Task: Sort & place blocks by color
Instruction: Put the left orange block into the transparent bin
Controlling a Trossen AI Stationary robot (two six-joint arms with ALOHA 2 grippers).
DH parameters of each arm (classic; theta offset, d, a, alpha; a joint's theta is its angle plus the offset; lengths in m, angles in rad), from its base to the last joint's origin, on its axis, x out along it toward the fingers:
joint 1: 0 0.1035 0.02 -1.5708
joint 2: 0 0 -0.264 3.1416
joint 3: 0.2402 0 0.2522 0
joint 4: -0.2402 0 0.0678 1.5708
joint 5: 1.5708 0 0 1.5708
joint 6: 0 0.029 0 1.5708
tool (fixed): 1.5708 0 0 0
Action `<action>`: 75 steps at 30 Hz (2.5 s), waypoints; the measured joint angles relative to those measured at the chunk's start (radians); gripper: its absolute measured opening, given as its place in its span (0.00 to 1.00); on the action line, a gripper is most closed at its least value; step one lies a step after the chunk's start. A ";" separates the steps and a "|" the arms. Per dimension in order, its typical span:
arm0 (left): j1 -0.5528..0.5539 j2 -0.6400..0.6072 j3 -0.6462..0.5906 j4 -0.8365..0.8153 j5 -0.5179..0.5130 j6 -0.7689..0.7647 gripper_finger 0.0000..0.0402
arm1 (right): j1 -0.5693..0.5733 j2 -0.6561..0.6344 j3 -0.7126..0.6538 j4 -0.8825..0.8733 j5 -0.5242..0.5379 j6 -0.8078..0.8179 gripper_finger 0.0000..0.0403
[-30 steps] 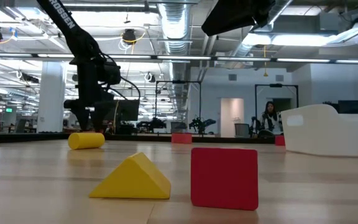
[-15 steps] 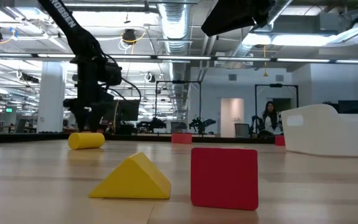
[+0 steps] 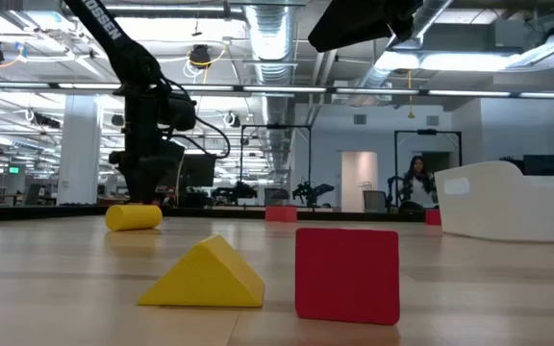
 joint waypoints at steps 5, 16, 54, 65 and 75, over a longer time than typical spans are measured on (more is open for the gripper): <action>0.019 0.000 0.000 0.001 0.042 -0.023 0.65 | 0.000 0.000 0.000 0.000 0.000 0.000 0.29; -0.022 0.001 0.001 0.003 0.127 -0.041 0.65 | 0.000 0.000 0.000 0.000 0.000 0.000 0.29; -0.284 0.002 -0.108 0.076 0.056 -0.169 0.57 | 0.034 0.000 0.000 0.068 0.001 -0.056 0.29; -0.283 0.002 -0.112 0.140 0.099 -0.208 0.30 | 0.037 0.000 0.000 0.095 -0.019 -0.076 0.29; -0.296 0.002 -0.112 0.126 0.063 -0.204 0.72 | 0.035 0.000 0.000 0.095 -0.021 -0.085 0.29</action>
